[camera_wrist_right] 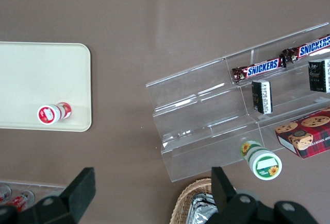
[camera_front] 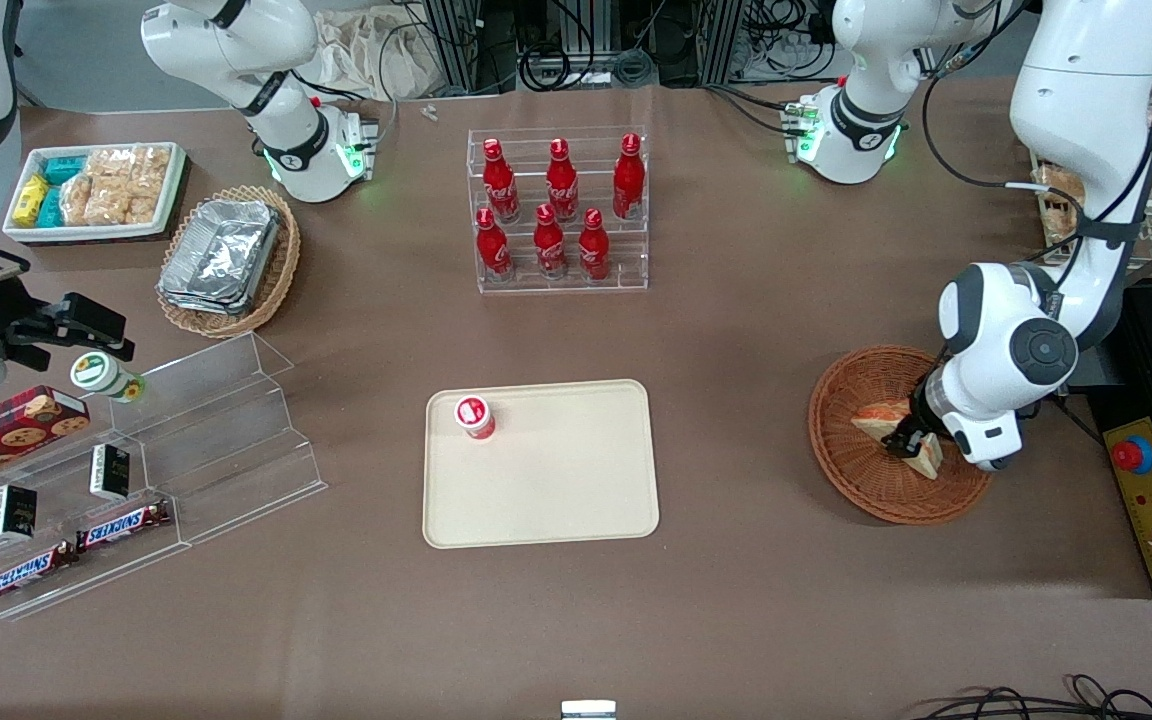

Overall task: Place sandwich from basket to tray
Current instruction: 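Lift the sandwich out of the basket with the left gripper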

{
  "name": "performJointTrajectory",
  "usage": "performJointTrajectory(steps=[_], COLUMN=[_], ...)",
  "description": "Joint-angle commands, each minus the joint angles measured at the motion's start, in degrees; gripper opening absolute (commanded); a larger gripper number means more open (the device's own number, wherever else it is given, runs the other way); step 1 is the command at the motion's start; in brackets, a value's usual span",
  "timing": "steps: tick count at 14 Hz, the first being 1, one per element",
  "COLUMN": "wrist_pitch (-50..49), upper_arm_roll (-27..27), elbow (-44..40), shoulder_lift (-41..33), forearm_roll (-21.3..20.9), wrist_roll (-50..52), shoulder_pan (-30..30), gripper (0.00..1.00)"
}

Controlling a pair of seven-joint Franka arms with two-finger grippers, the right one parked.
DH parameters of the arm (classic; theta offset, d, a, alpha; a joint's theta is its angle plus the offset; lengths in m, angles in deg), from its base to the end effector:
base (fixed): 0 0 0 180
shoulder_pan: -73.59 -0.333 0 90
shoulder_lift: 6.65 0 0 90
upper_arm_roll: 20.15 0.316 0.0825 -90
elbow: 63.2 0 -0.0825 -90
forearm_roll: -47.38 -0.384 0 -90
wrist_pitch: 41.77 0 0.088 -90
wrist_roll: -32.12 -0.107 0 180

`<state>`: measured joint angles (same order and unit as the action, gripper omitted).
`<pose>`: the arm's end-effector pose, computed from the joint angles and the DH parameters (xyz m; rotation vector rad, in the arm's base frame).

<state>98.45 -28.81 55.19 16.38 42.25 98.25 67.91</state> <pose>0.5890 -0.0293 0.2366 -2.7173 -1.5636 0.0211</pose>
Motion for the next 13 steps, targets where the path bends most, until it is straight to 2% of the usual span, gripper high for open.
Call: performJointTrajectory(steps=[1, 3, 5, 10, 13], wrist_pitch=[1.82, 0.24, -6.15, -34.79, -50.26], upper_arm_roll=[-0.22, -0.22, -0.30, -0.66, -2.93], elbow=[-1.23, -1.76, -5.25, -26.33, -38.46], shoulder_lift=[0.01, -0.96, -1.84, -2.19, -2.11], forearm_roll=[-0.40, -0.84, -1.19, -0.93, -0.93], wrist_roll=[2.69, 2.33, 1.98, -11.08, -26.87], shoulder_pan=[0.41, 0.50, 0.50, 0.50, 0.50], gripper=[0.00, 0.00, 0.00, 0.00, 0.00])
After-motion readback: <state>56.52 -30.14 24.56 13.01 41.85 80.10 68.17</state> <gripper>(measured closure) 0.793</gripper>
